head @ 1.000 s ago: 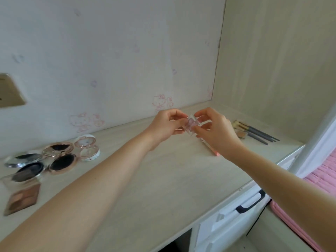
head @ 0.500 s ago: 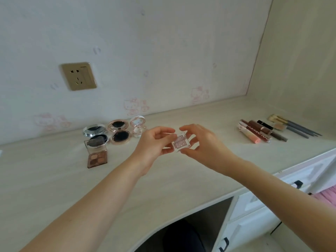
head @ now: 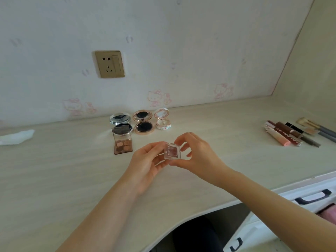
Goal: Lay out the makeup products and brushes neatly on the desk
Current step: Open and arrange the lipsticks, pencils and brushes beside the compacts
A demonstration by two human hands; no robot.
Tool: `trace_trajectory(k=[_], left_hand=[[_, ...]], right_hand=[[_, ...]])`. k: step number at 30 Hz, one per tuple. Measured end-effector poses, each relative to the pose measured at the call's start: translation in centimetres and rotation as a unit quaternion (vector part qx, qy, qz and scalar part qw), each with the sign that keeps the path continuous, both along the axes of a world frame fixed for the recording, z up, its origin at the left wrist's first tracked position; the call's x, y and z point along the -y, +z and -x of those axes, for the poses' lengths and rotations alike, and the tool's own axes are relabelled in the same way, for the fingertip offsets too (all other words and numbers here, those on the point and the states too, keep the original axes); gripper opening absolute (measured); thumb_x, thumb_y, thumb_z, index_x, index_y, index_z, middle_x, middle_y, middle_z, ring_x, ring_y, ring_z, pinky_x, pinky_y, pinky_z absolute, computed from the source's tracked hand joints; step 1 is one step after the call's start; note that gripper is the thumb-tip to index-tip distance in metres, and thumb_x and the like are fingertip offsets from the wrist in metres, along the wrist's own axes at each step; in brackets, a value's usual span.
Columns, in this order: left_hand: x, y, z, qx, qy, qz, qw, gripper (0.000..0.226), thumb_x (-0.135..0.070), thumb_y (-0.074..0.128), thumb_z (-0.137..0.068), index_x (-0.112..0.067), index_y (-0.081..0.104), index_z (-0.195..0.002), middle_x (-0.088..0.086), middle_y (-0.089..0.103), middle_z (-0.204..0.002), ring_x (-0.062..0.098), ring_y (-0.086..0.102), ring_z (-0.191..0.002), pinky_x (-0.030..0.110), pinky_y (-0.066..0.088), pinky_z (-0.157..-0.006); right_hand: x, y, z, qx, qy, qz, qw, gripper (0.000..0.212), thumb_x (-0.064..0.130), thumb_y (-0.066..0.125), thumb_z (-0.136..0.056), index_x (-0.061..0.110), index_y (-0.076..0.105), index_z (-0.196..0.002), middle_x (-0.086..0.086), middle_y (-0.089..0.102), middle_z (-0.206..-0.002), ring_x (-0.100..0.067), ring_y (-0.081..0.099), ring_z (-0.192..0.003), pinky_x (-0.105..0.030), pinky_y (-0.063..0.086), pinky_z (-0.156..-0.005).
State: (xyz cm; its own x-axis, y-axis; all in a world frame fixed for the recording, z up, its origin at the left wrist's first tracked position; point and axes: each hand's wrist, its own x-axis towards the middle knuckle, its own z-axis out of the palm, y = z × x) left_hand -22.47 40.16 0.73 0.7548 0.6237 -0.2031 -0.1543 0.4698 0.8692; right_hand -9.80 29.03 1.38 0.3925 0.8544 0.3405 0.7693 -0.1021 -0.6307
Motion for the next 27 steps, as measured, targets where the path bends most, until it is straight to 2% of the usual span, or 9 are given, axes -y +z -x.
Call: trace_trajectory(k=[3, 6, 8, 12, 16, 23, 27], left_hand=[[-0.1, -0.4, 0.3, 0.018, -0.028, 0.044, 0.998, 0.032, -0.025, 0.065, -0.078, -0.002, 0.068, -0.101, 0.015, 0.070, -0.097, 0.022, 0.068, -0.082, 0.036, 0.055, -0.079], [-0.1, -0.6, 0.6, 0.033, -0.061, 0.079, 0.994, 0.037, -0.026, 0.061, -0.086, 0.001, 0.066, -0.110, 0.018, 0.068, -0.105, 0.032, 0.066, -0.096, 0.041, 0.056, -0.085], [-0.2, -0.6, 0.6, 0.046, -0.065, 0.095, 0.992, 0.039, -0.024, 0.058, -0.089, 0.004, 0.062, -0.115, 0.021, 0.067, -0.109, 0.034, 0.066, -0.099, 0.040, 0.057, -0.085], [-0.3, -0.7, 0.5, 0.061, -0.049, 0.098, 0.992, 0.031, -0.020, 0.058, -0.089, 0.003, 0.065, -0.108, 0.021, 0.068, -0.103, 0.032, 0.068, -0.091, 0.039, 0.058, -0.080], [-0.3, -0.7, 0.6, 0.055, -0.040, 0.090, 0.994, 0.026, -0.022, 0.063, -0.083, -0.001, 0.071, -0.095, 0.018, 0.069, -0.096, 0.027, 0.068, -0.082, 0.036, 0.058, -0.073], [-0.3, -0.9, 0.5, 0.045, -0.022, 0.102, 0.993, 0.027, -0.023, 0.066, -0.076, 0.001, 0.074, -0.086, 0.020, 0.071, -0.096, 0.025, 0.069, -0.076, 0.037, 0.059, -0.070], [-0.4, -0.8, 0.5, 0.054, -0.017, 0.110, 0.992, 0.027, -0.022, 0.066, -0.077, 0.002, 0.073, -0.087, 0.021, 0.070, -0.098, 0.027, 0.070, -0.078, 0.037, 0.059, -0.071]], right_hand=[[-0.5, -0.1, 0.2, -0.008, -0.007, -0.005, 1.000, 0.046, 0.042, 0.080, -0.070, 0.028, 0.054, -0.106, 0.017, 0.052, -0.105, 0.000, 0.053, -0.094, -0.018, 0.048, -0.077], [-0.9, -0.3, 0.4, -0.004, -0.012, -0.011, 1.000, 0.043, 0.041, 0.078, -0.071, 0.029, 0.055, -0.105, 0.017, 0.051, -0.105, 0.000, 0.050, -0.097, -0.016, 0.045, -0.080], [-1.2, -0.4, 0.6, 0.009, -0.016, -0.014, 1.000, 0.043, 0.040, 0.077, -0.072, 0.029, 0.055, -0.108, 0.017, 0.051, -0.106, -0.002, 0.048, -0.100, -0.017, 0.043, -0.082], [-1.3, -0.1, 0.7, 0.065, -0.009, -0.016, 0.998, 0.047, 0.040, 0.074, -0.074, 0.024, 0.056, -0.115, 0.013, 0.050, -0.109, -0.008, 0.044, -0.102, -0.017, 0.039, -0.084], [-1.4, 0.8, 0.7, 0.116, 0.013, -0.010, 0.993, 0.045, 0.039, 0.076, -0.073, 0.020, 0.060, -0.111, 0.010, 0.056, -0.105, -0.011, 0.047, -0.100, -0.018, 0.040, -0.084], [-1.5, 1.4, 0.2, 0.070, 0.026, 0.020, 0.997, 0.043, 0.039, 0.079, -0.072, 0.024, 0.062, -0.108, 0.015, 0.057, -0.099, -0.005, 0.050, -0.097, -0.012, 0.040, -0.082], [-1.2, 1.5, 0.0, 0.094, 0.041, 0.017, 0.995, 0.038, 0.038, 0.070, -0.082, 0.022, 0.065, -0.116, 0.011, 0.064, -0.107, -0.006, 0.056, -0.100, -0.020, 0.044, -0.088]])
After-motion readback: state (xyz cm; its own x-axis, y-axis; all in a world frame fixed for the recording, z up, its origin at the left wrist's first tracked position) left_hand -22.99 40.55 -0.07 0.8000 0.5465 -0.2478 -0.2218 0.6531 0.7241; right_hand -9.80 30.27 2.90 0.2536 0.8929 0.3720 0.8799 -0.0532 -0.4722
